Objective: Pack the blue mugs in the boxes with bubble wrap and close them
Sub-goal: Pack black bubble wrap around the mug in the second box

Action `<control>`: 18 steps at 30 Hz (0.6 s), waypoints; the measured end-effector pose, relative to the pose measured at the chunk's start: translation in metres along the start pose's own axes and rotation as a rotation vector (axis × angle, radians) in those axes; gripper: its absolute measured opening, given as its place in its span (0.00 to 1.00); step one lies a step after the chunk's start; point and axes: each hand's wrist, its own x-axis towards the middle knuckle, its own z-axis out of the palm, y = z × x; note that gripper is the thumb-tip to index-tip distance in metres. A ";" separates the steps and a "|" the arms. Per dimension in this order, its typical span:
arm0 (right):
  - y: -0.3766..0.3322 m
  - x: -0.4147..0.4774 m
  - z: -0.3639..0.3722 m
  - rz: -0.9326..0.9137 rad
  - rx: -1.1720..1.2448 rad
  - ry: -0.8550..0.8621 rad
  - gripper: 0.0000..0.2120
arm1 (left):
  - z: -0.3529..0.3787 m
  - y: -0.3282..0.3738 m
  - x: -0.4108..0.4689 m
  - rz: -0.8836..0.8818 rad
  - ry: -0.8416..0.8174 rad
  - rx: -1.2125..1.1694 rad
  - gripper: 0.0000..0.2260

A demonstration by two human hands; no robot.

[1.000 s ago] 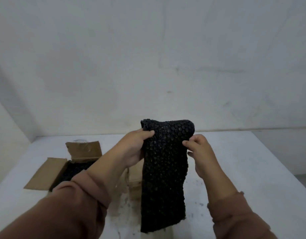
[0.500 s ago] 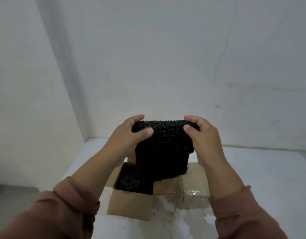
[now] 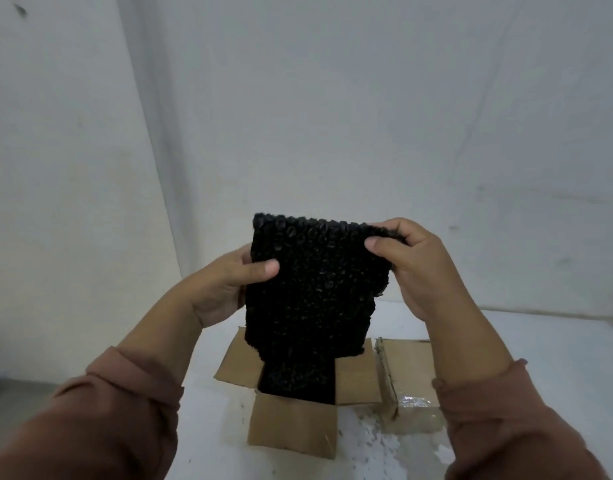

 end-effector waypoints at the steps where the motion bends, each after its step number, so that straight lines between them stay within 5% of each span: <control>1: 0.003 0.002 0.002 0.023 0.074 0.018 0.10 | -0.002 -0.007 0.000 -0.065 -0.007 0.009 0.32; 6: 0.032 0.005 0.004 0.204 0.295 0.005 0.15 | 0.002 -0.033 0.009 -0.197 0.204 -0.110 0.15; 10: 0.063 -0.007 0.002 0.428 0.026 -0.203 0.15 | -0.001 -0.038 0.013 -0.228 0.272 -0.172 0.13; 14: 0.074 -0.011 0.006 0.413 0.098 -0.088 0.12 | -0.008 -0.047 0.009 -0.232 0.233 -0.188 0.15; 18: 0.080 -0.009 0.003 0.405 -0.018 -0.101 0.24 | -0.017 -0.057 0.009 -0.203 0.301 -0.322 0.09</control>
